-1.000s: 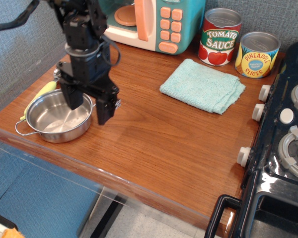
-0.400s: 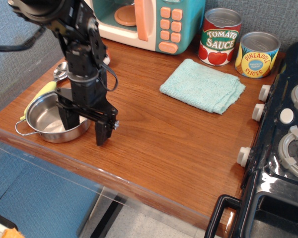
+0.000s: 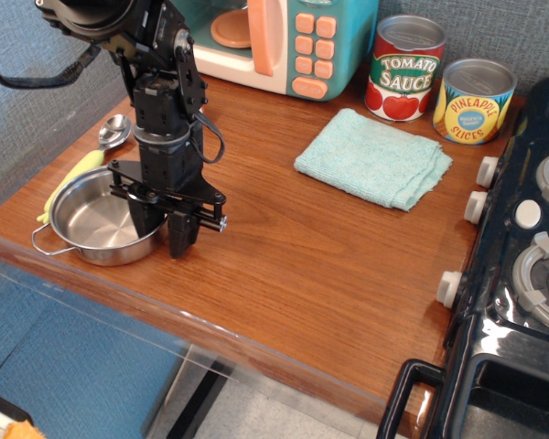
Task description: Pick up the silver pot and move it to the right.
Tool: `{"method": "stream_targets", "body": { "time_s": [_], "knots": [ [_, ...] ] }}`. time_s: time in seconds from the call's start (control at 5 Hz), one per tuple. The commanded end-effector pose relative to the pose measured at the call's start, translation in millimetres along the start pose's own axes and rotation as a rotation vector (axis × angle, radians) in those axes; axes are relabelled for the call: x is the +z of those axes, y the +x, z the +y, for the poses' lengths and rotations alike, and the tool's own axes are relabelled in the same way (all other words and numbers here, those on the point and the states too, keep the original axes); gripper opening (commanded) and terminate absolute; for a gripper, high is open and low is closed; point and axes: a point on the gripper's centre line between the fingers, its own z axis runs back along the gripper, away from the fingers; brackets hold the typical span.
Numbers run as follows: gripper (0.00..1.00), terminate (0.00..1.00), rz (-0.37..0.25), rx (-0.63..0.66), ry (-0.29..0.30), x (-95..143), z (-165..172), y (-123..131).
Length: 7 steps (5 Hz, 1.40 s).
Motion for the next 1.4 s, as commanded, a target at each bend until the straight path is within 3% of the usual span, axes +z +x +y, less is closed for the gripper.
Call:
{"method": "stream_targets", "body": {
  "time_s": [0.0,0.2,0.6,0.8,1.0,1.2],
  "knots": [
    [0.0,0.0,-0.045,-0.046,0.051,31.3,-12.3,-1.1],
    [0.0,0.0,-0.066,-0.071,0.059,52.6,-45.5,6.5],
    [0.0,0.0,-0.048,-0.28,-0.016,47.8,-145.2,22.1],
    [0.0,0.0,-0.033,-0.363,0.002,40.1,-174.7,14.2],
    [0.0,0.0,0.001,-0.359,0.015,27.3,-173.6,-1.6],
    [1.0,0.0,0.011,-0.329,0.013,22.6,-167.0,-5.0]
  ]
}}
